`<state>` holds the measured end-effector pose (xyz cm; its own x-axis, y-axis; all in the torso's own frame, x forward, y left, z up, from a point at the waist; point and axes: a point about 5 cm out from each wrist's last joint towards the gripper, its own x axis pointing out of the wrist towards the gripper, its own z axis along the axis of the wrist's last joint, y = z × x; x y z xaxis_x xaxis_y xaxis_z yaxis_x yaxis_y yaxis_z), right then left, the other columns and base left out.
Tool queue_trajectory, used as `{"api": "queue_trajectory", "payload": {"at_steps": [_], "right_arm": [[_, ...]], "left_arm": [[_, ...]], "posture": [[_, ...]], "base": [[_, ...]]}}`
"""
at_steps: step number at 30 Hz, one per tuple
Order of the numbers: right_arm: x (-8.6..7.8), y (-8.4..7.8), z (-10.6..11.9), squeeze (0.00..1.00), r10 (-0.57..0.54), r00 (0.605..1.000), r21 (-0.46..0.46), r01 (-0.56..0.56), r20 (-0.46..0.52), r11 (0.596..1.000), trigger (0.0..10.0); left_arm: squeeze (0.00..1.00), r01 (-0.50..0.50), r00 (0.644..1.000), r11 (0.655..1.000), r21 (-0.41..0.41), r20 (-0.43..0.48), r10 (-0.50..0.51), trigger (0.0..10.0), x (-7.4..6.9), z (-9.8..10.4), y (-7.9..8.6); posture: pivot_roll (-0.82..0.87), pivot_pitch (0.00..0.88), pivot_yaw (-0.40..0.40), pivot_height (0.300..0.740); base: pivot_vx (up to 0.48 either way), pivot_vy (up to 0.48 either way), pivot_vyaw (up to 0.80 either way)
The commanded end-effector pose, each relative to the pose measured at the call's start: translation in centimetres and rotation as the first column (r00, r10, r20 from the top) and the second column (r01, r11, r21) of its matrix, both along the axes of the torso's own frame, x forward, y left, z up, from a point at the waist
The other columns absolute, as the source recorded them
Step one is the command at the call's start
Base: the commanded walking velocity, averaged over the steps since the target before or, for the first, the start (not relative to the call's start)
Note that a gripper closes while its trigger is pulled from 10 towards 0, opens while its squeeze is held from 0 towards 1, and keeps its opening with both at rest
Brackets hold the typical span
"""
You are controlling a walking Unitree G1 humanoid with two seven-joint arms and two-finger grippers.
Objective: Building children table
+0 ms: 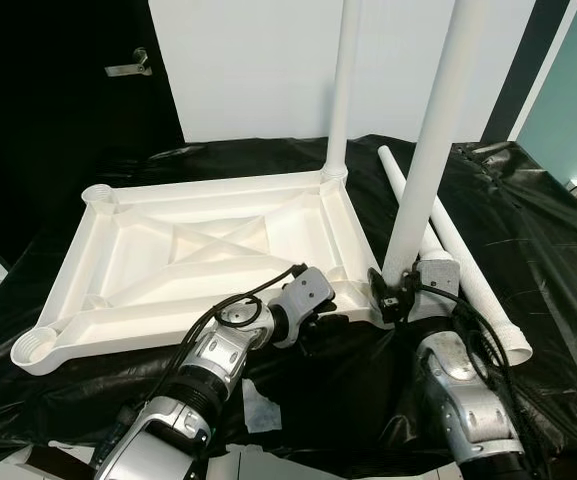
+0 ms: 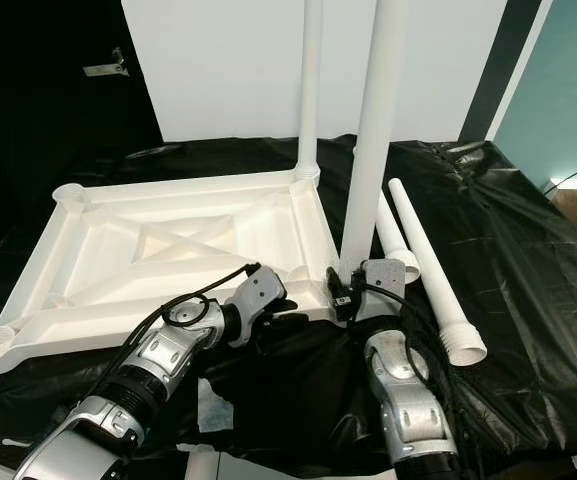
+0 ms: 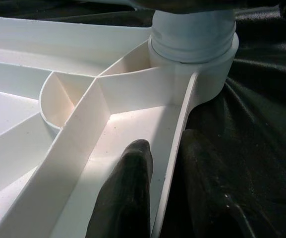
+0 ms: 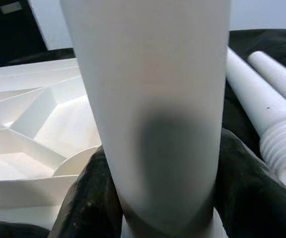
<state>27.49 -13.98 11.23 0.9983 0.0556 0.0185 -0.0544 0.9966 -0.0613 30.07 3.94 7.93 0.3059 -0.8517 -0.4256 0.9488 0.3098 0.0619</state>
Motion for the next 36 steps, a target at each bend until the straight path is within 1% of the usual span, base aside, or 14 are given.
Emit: {"api": "queue_trajectory", "payload": {"at_steps": [1,5,6,10,13,14,19,21,24,26,29,31,34,36], "right_arm": [[-0.3,-1.9,-1.2,0.0,-0.112,0.992,-0.052,0.109,-0.052,0.993,10.0],[-0.4,-1.3,-1.3,0.0,-0.079,0.995,-0.047,0.076,-0.055,0.996,10.0],[-0.4,-1.0,-1.2,1.0,-0.054,0.998,-0.048,0.052,-0.045,0.997,10.0],[-0.2,-0.7,-0.6,1.0,-0.015,1.0,-0.05,0.014,-0.019,0.999,10.0],[0.5,-1.4,0.1,1.0,-0.009,1.0,-0.079,0.01,0.006,0.997,10.0],[0.8,-1.7,0.4,0.0,-0.008,1.0,-0.096,0.01,0.019,0.995,10.0],[0.9,-1.9,0.7,0.0,0.024,0.999,-0.118,-0.021,0.03,0.993,10.0],[0.8,-1.7,0.5,0.0,0.109,0.994,-0.099,-0.109,-0.009,0.989,10.0],[0.8,-1.7,0.3,0.0,0.155,0.987,-0.086,-0.158,-0.042,0.984,10.0],[1.0,-2.0,0.0,0.0,0.253,0.961,-0.063,-0.261,-0.109,0.963,10.0],[1.0,-2.1,0.0,0.0,0.307,0.942,-0.066,-0.318,-0.138,0.946,10.0],[1.0,-2.3,-0.1,0.0,0.405,0.894,-0.068,-0.424,-0.193,0.903,10.0],[1.1,-2.8,0.1,0.0,0.453,0.867,-0.097,-0.479,-0.207,0.873,10.0],[1.2,-3.1,0.3,0.0,0.461,0.863,-0.12,-0.49,-0.205,0.864,10.0]], "left_arm": [[0.0,0.046,0.978,0.993,0.109,-0.206,-0.022,10.0,-2.7,-4.6,0.9],[0.0,0.053,0.977,0.992,0.114,-0.21,-0.028,10.0,-2.9,-4.7,0.9],[0.0,0.061,0.976,0.991,0.117,-0.214,-0.035,10.0,-3.0,-4.9,0.8],[0.0,0.072,0.975,0.991,0.116,-0.217,-0.045,10.0,-3.2,-4.9,0.6],[0.0,0.071,0.976,0.991,0.112,-0.213,-0.046,10.0,-3.0,-4.7,0.4],[0.0,0.07,0.976,0.991,0.111,-0.212,-0.045,10.0,-2.9,-4.7,0.3],[0.0,0.07,0.976,0.991,0.109,-0.213,-0.046,10.0,-3.0,-4.7,0.2],[0.0,0.072,0.975,0.992,0.108,-0.216,-0.048,10.0,-3.2,-4.9,0.2],[0.0,0.073,0.975,0.991,0.108,-0.219,-0.048,10.0,-3.3,-4.9,0.2],[0.0,0.073,0.975,0.992,0.108,-0.219,-0.048,10.0,-3.2,-4.9,0.2],[0.0,0.073,0.975,0.992,0.107,-0.217,-0.048,10.0,-3.2,-4.8,0.2],[0.0,0.074,0.975,0.992,0.105,-0.216,-0.05,10.0,-3.1,-4.8,0.1],[0.0,0.077,0.975,0.992,0.105,-0.217,-0.052,10.0,-3.2,-4.8,0.1],[0.0,0.077,0.974,0.991,0.105,-0.219,-0.053,10.0,-3.2,-4.8,0.1]], "posture": [[-0.02,0.0,-0.021,0.74],[-0.02,0.0,-0.021,0.74],[-0.04,0.0,-0.013,0.74],[-0.05,0.0,-0.012,0.74],[-0.05,0.0,-0.013,0.74],[-0.05,0.0,-0.015,0.74],[-0.05,0.0,-0.016,0.74],[-0.06,0.0,-0.015,0.74],[-0.06,0.0,-0.015,0.74],[-0.06,0.0,-0.009,0.74],[-0.06,0.0,-0.006,0.74],[-0.07,0.0,-0.002,0.74],[-0.07,0.0,-0.002,0.74],[-0.06,0.0,-0.002,0.74]], "base": [[0.0,0.0,0.0],[0.0,0.0,0.0],[0.0,0.0,0.0],[0.0,0.0,0.0],[0.0,0.0,0.0],[0.0,0.0,0.0],[0.0,0.0,0.0],[0.0,0.0,0.0],[0.0,0.0,0.0],[0.0,0.0,0.0],[0.0,0.0,0.0],[0.0,0.0,0.0],[0.0,0.0,0.0],[0.0,0.0,0.0]]}}
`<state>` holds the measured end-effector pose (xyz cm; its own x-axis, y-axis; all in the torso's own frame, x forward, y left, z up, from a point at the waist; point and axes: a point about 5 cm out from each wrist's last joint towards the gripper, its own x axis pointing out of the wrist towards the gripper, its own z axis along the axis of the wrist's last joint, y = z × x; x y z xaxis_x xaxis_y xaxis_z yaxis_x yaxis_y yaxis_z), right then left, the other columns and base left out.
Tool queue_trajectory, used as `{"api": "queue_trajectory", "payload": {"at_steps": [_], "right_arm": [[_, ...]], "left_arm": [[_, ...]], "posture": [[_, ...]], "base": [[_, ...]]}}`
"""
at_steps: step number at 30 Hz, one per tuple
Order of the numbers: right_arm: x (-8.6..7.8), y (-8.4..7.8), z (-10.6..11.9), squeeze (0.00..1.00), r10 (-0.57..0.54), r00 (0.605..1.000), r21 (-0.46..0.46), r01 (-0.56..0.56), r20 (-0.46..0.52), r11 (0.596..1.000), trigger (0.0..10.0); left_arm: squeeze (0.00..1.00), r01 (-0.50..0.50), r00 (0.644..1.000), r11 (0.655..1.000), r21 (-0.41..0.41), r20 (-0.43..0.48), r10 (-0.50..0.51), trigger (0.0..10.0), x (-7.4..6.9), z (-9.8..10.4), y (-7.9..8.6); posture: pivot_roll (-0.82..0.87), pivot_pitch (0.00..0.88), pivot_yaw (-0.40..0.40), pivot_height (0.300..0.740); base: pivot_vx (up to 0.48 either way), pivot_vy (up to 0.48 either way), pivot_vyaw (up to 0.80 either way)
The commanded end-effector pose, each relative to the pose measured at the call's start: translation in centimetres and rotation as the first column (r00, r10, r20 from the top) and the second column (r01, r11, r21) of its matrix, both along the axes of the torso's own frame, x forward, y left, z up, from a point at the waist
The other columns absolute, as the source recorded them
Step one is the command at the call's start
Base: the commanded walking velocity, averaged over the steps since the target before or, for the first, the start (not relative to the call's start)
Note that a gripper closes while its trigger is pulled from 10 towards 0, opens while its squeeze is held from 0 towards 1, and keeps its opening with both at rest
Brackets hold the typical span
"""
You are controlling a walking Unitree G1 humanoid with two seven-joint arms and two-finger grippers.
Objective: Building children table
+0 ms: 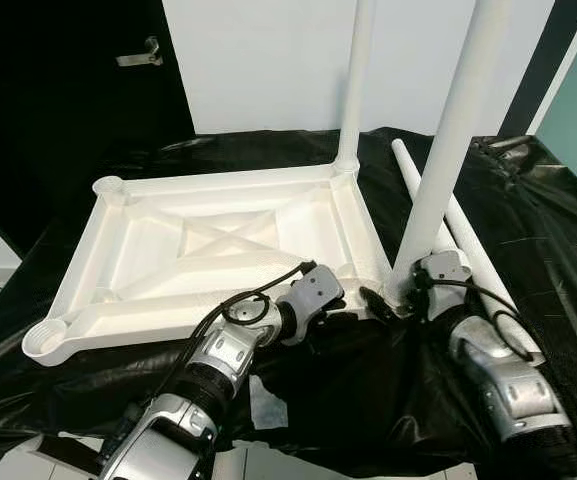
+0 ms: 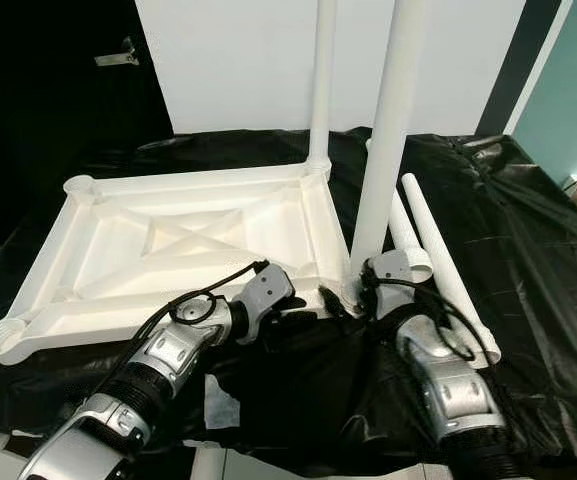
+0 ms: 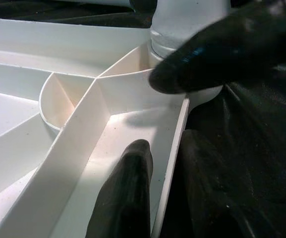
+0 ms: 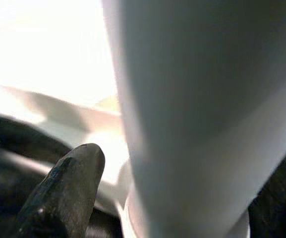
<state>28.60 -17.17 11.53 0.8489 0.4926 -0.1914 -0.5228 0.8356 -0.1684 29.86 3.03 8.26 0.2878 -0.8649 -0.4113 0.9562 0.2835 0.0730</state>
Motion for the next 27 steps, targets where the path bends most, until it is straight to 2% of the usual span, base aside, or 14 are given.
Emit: {"api": "queue_trajectory", "payload": {"at_steps": [1,3,9,10,11,12,17,21,23,24,26,27], "right_arm": [[0.2,-0.1,0.1,0.0,0.035,0.999,-0.027,-0.035,0.011,0.999,10.0],[0.5,-0.4,0.2,0.0,0.081,0.996,-0.086,-0.079,0.023,0.993,10.0],[0.6,-0.3,0.4,0.0,0.155,0.988,-0.127,-0.152,0.011,0.98,10.0],[0.7,-0.3,0.5,0.0,0.174,0.985,-0.137,-0.171,0.012,0.976,2.7],[0.7,-0.3,0.5,0.0,0.174,0.985,-0.137,-0.171,0.012,0.976,2.7],[0.8,-0.3,0.7,0.0,0.187,0.982,-0.142,-0.183,0.013,0.973,0.2],[0.8,-0.3,0.9,0.0,0.235,0.972,-0.145,-0.233,0.0,0.962,0.0],[0.5,-0.1,0.9,0.0,0.253,0.967,-0.065,-0.254,-0.015,0.965,0.0],[0.5,-0.1,0.9,0.0,0.253,0.967,-0.065,-0.254,-0.015,0.965,0.0],[0.3,0.4,0.5,0.0,0.227,0.974,0.011,-0.227,-0.019,0.974,0.0],[0.1,0.6,0.3,0.0,0.208,0.978,0.046,-0.207,-0.022,0.977,0.0],[0.2,1.0,0.2,0.0,0.143,0.99,0.092,-0.143,-0.001,0.985,0.0]], "left_arm": [[0.0,0.053,0.973,0.991,0.123,-0.231,-0.023,10.0,-3.0,-5.2,1.0],[0.0,0.05,0.973,0.991,0.124,-0.231,-0.02,10.0,-3.0,-5.2,1.0],[0.0,0.044,0.974,0.991,0.124,-0.228,-0.015,10.0,-2.8,-5.1,1.1],[0.0,0.042,0.974,0.991,0.124,-0.226,-0.013,10.0,-2.8,-5.1,1.1],[0.0,0.042,0.974,0.991,0.124,-0.226,-0.013,10.0,-2.8,-5.1,1.1],[0.0,0.04,0.974,0.991,0.124,-0.225,-0.011,10.0,-2.7,-5.1,1.1],[0.0,0.037,0.975,0.991,0.125,-0.224,-0.008,10.0,-2.7,-5.1,1.2],[0.0,0.038,0.975,0.991,0.125,-0.224,-0.009,10.0,-2.8,-5.1,1.3],[0.0,0.038,0.975,0.991,0.125,-0.224,-0.009,10.0,-2.8,-5.1,1.3],[0.0,0.039,0.975,0.991,0.125,-0.223,-0.01,10.0,-2.7,-5.0,1.3],[0.0,0.039,0.975,0.991,0.126,-0.223,-0.011,10.0,-2.7,-5.0,1.3],[0.0,0.04,0.975,0.991,0.125,-0.223,-0.011,10.0,-2.7,-5.0,1.3]], "posture": [[-0.06,0.0,-0.003,0.74],[-0.06,0.0,-0.004,0.74],[-0.06,0.0,-0.004,0.74],[-0.05,0.0,-0.005,0.74],[-0.05,0.0,-0.005,0.74],[-0.05,0.0,-0.007,0.74],[-0.05,0.0,-0.006,0.74],[-0.05,0.0,-0.003,0.74],[-0.05,0.0,-0.003,0.74],[-0.05,0.0,-0.002,0.74],[-0.05,0.0,-0.002,0.74],[-0.05,0.0,-0.004,0.74]], "base": [[0.0,0.0,0.0],[0.0,0.0,0.0],[0.0,0.0,0.0],[0.0,0.0,0.0],[0.0,0.0,0.0],[0.0,0.0,0.0],[0.0,0.0,0.0],[0.0,0.0,0.0],[0.0,0.0,0.0],[0.0,0.0,0.0],[0.0,0.0,0.0],[0.0,0.0,0.0]]}}
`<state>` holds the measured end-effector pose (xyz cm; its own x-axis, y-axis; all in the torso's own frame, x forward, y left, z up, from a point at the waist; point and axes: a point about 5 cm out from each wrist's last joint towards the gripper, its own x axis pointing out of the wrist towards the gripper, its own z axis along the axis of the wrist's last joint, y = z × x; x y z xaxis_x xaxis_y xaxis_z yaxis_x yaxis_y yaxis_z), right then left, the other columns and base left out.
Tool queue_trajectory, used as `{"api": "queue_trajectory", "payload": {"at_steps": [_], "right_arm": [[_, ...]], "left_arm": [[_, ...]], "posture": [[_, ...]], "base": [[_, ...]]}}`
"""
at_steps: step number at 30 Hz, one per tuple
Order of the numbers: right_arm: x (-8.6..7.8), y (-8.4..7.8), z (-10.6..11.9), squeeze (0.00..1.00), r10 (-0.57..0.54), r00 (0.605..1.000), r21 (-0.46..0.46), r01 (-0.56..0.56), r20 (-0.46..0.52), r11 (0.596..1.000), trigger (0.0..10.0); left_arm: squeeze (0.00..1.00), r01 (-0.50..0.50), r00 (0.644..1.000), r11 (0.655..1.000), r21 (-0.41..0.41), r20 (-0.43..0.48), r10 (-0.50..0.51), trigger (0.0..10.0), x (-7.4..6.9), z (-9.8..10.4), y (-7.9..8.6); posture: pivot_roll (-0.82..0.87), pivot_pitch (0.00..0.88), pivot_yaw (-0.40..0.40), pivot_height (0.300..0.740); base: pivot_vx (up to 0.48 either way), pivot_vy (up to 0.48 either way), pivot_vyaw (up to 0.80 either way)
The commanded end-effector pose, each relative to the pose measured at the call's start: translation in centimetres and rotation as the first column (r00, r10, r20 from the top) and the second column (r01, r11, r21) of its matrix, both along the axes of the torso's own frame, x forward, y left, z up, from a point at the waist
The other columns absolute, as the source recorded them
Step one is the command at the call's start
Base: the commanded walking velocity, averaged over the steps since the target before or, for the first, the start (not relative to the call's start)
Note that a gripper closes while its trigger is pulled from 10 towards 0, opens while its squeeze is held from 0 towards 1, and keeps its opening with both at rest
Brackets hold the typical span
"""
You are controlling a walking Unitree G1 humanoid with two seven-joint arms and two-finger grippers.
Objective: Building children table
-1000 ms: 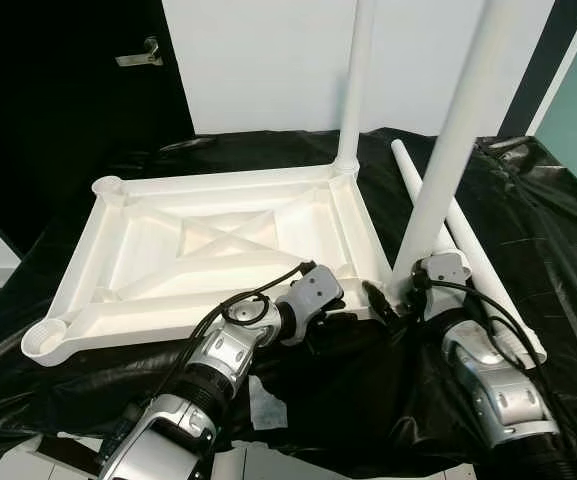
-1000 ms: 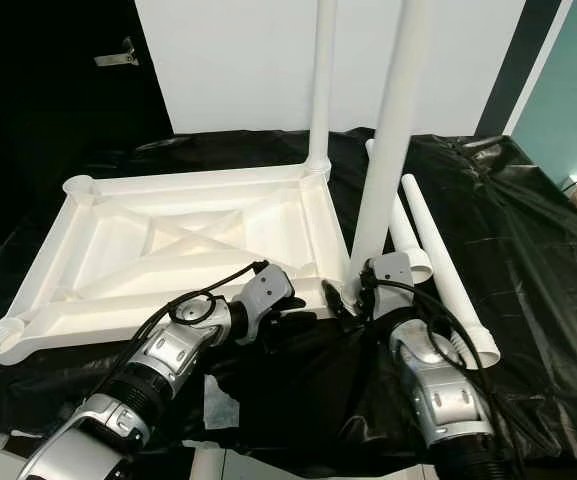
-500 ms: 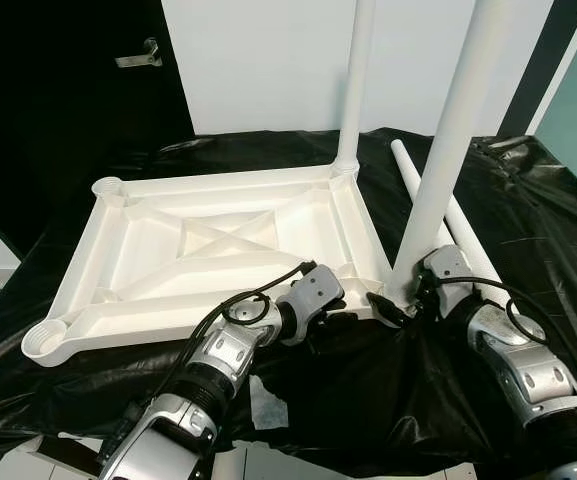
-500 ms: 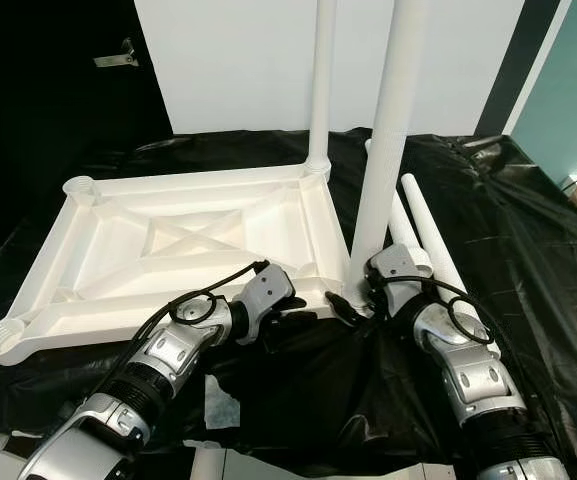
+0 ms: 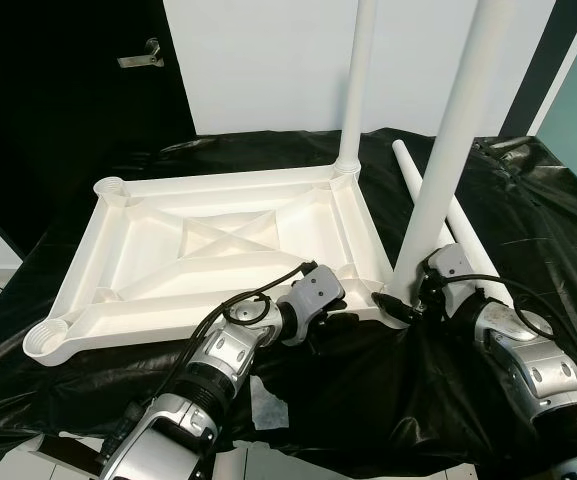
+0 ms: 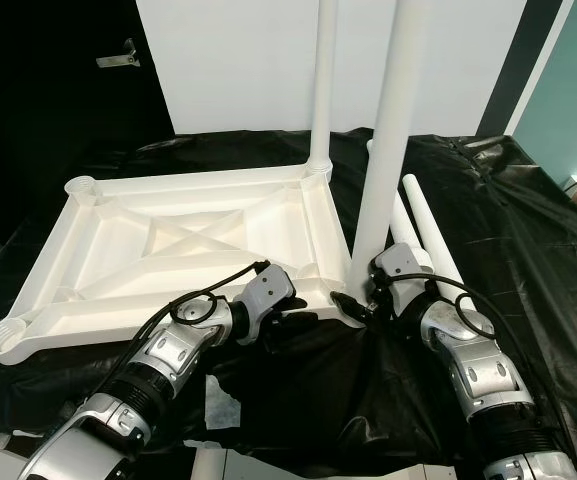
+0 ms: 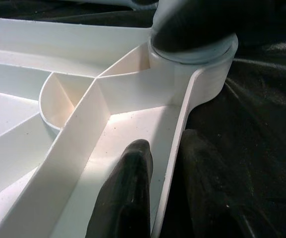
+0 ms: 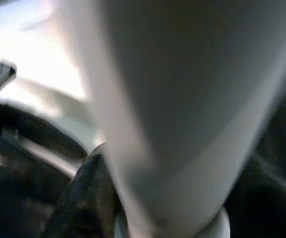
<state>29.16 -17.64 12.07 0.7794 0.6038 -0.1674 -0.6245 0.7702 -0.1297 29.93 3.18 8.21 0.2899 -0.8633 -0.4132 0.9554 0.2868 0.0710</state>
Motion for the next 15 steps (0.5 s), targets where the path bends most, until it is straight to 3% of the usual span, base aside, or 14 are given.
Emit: {"api": "queue_trajectory", "payload": {"at_steps": [1,2,4,5,7,10,15], "right_arm": [[-0.4,1.5,-0.4,0.0,0.018,1.0,0.045,-0.018,-0.008,0.999,0.0],[-0.2,1.9,-0.5,0.0,-0.079,0.997,0.104,0.079,0.003,0.991,0.0],[-0.3,2.5,-1.0,0.0,-0.316,0.948,0.165,0.307,0.033,0.937,0.0],[-0.3,2.5,-1.0,0.0,-0.316,0.948,0.165,0.307,0.033,0.937,0.0],[-1.1,3.2,-1.5,0.0,-0.442,0.896,0.199,0.428,0.034,0.882,0.0],[-2.0,4.1,-1.8,0.0,-0.496,0.868,0.216,0.478,0.033,0.851,0.0],[-1.8,3.2,-1.8,0.0,-0.569,0.821,0.209,0.549,0.046,0.809,0.0]], "left_arm": [[0.0,0.043,0.975,0.992,0.123,-0.221,-0.015,10.0,-2.8,-4.9,1.1],[0.0,0.044,0.975,0.992,0.122,-0.221,-0.016,10.0,-2.7,-4.9,1.1],[0.0,0.046,0.975,0.991,0.122,-0.221,-0.018,10.0,-2.8,-4.9,1.1],[0.0,0.046,0.975,0.991,0.122,-0.221,-0.018,10.0,-2.8,-4.9,1.1],[0.0,0.048,0.975,0.991,0.121,-0.221,-0.02,10.0,-2.8,-4.9,1.0],[0.0,0.049,0.975,0.992,0.119,-0.222,-0.022,10.0,-2.9,-4.9,0.9],[0.0,0.051,0.974,0.991,0.123,-0.224,-0.023,10.0,-2.9,-5.0,1.0]], "posture": [[-0.05,0.0,-0.004,0.74],[-0.05,0.0,-0.004,0.74],[-0.05,0.0,-0.007,0.74],[-0.05,0.0,-0.007,0.74],[-0.05,0.0,-0.009,0.74],[-0.05,0.0,-0.008,0.74],[-0.05,0.0,-0.007,0.74]], "base": [[0.0,0.0,0.0],[0.0,0.0,0.0],[0.0,0.0,0.0],[0.0,0.0,0.0],[0.0,0.0,0.0],[0.0,0.0,0.0],[0.0,0.0,0.0]]}}
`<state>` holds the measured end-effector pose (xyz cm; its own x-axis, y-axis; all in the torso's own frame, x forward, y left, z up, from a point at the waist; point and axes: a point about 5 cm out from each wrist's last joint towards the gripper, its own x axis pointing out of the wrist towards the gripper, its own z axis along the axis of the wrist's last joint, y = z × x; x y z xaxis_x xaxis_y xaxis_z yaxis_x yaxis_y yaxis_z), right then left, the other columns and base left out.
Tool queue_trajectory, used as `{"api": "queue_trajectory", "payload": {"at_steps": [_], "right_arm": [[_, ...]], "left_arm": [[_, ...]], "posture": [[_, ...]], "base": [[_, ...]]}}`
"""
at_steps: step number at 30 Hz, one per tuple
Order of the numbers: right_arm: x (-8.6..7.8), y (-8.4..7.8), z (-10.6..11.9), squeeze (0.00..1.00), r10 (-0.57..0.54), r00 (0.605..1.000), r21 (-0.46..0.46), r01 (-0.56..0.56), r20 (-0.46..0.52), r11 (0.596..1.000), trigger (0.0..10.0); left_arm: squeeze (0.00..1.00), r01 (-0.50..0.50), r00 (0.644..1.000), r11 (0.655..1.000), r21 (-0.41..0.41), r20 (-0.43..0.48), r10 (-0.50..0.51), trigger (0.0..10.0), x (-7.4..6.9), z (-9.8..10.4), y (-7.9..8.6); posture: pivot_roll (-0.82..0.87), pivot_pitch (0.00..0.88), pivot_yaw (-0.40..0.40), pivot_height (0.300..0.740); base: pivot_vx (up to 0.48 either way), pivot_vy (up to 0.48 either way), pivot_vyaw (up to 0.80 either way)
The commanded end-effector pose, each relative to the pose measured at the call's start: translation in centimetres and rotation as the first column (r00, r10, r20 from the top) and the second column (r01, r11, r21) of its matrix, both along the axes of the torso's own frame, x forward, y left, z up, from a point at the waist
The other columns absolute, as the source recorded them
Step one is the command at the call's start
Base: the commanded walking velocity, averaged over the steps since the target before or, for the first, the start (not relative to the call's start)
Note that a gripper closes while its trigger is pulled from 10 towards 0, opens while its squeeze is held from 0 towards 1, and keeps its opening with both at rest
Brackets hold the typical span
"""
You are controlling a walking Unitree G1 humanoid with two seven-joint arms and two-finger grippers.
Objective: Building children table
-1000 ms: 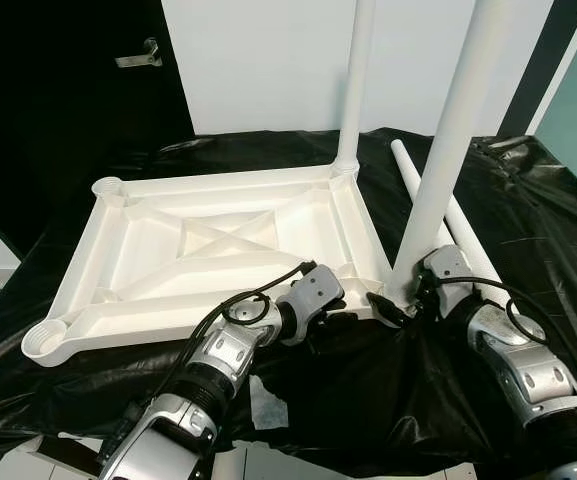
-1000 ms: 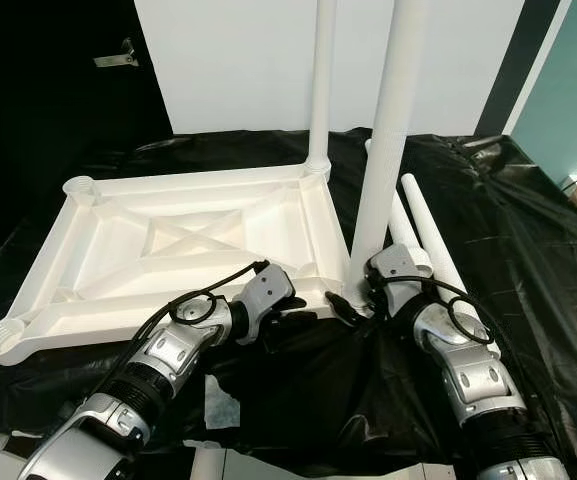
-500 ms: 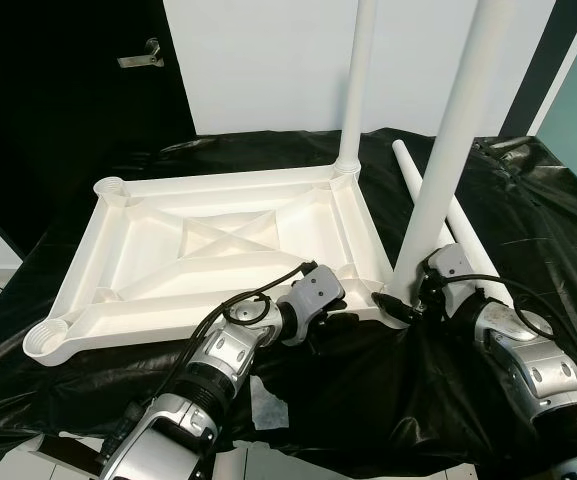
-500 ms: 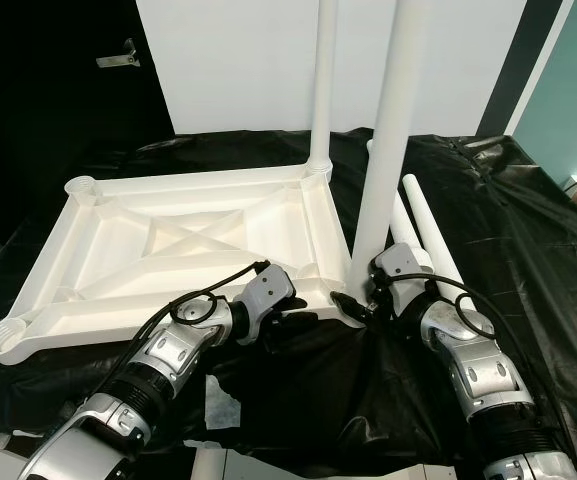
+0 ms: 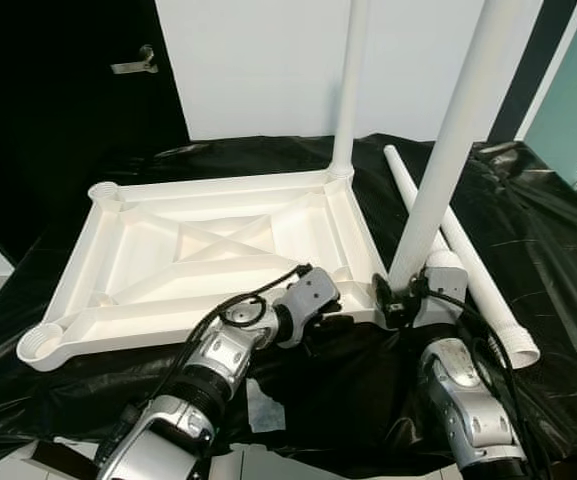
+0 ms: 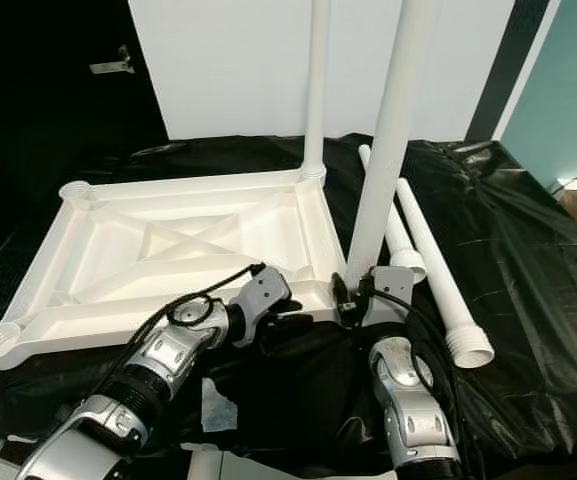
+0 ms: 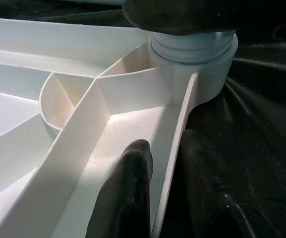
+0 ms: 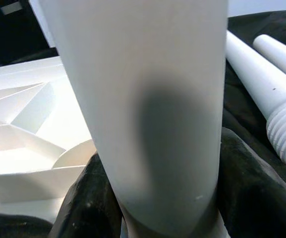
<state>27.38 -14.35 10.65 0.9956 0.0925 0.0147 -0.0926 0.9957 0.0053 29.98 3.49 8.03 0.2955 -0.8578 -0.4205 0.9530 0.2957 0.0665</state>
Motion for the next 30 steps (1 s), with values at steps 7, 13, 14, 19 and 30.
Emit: {"api": "queue_trajectory", "payload": {"at_steps": [7,13,14,19,30], "right_arm": [[1.1,-0.6,0.5,0.0,-0.126,0.992,0.014,0.126,0.014,0.992,10.0],[1.4,0.6,0.6,1.0,0.117,0.993,-0.063,-0.116,0.007,0.991,10.0],[1.4,0.6,0.6,1.0,0.117,0.993,-0.063,-0.116,0.007,0.991,10.0],[1.4,0.5,1.0,0.0,0.283,0.959,-0.148,-0.28,-0.001,0.949,10.0],[2.4,-2.2,1.3,0.0,0.458,0.879,-0.168,-0.476,-0.134,0.863,10.0]], "left_arm": [[0.0,0.059,0.975,0.991,0.119,-0.219,-0.032,10.0,-3.0,-4.9,0.7],[0.0,0.057,0.975,0.992,0.113,-0.222,-0.031,10.0,-3.2,-5.1,0.4],[0.0,0.057,0.975,0.992,0.113,-0.222,-0.031,10.0,-3.2,-5.1,0.4],[0.0,0.055,0.974,0.993,0.107,-0.225,-0.03,10.0,-3.3,-5.1,0.3],[0.0,0.053,0.973,0.993,0.102,-0.23,-0.028,10.0,-3.4,-5.2,0.2]], "posture": [[-0.05,0.0,-0.014,0.74],[-0.05,0.0,-0.028,0.74],[-0.05,0.0,-0.028,0.74],[-0.05,0.0,-0.032,0.74],[-0.06,0.0,-0.024,0.74]], "base": [[0.0,0.0,0.0],[0.0,0.0,0.0],[0.0,0.0,0.0],[0.0,0.0,0.0],[0.0,0.0,0.0]]}}
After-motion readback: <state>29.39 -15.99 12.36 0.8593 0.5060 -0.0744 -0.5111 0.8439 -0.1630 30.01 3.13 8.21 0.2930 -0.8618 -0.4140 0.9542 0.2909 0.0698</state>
